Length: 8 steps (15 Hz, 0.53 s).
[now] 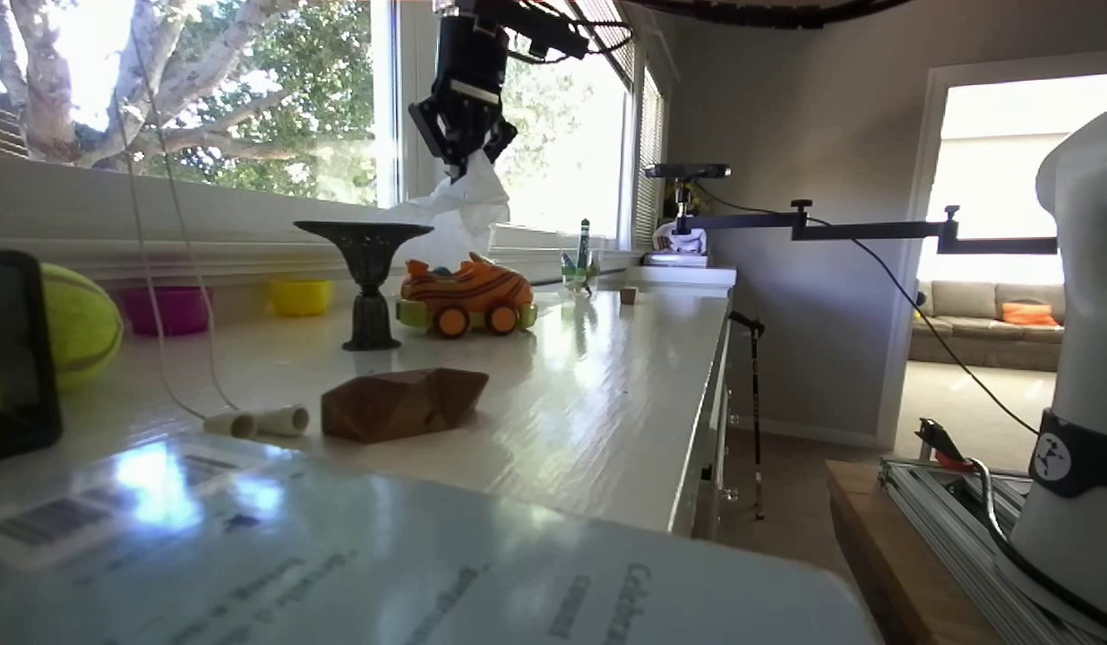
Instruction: Use the tissue to wipe the window
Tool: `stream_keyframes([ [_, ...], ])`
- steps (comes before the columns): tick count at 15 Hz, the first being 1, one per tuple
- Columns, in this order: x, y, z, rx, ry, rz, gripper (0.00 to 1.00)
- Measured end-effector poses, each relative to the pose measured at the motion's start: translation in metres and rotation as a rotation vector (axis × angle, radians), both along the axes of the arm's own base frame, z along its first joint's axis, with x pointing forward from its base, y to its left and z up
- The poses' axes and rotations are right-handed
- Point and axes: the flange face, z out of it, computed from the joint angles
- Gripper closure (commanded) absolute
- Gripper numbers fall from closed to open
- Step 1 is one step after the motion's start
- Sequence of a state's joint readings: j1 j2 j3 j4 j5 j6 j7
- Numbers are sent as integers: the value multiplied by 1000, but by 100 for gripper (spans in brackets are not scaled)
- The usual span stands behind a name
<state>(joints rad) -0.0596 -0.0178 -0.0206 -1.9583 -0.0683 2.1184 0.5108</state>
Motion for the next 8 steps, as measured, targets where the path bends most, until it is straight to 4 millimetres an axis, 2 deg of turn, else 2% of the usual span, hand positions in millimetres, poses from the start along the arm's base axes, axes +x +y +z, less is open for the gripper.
stream_keyframes([
  [8, -21, -17, -51, 2, 98, -99, 100],
])
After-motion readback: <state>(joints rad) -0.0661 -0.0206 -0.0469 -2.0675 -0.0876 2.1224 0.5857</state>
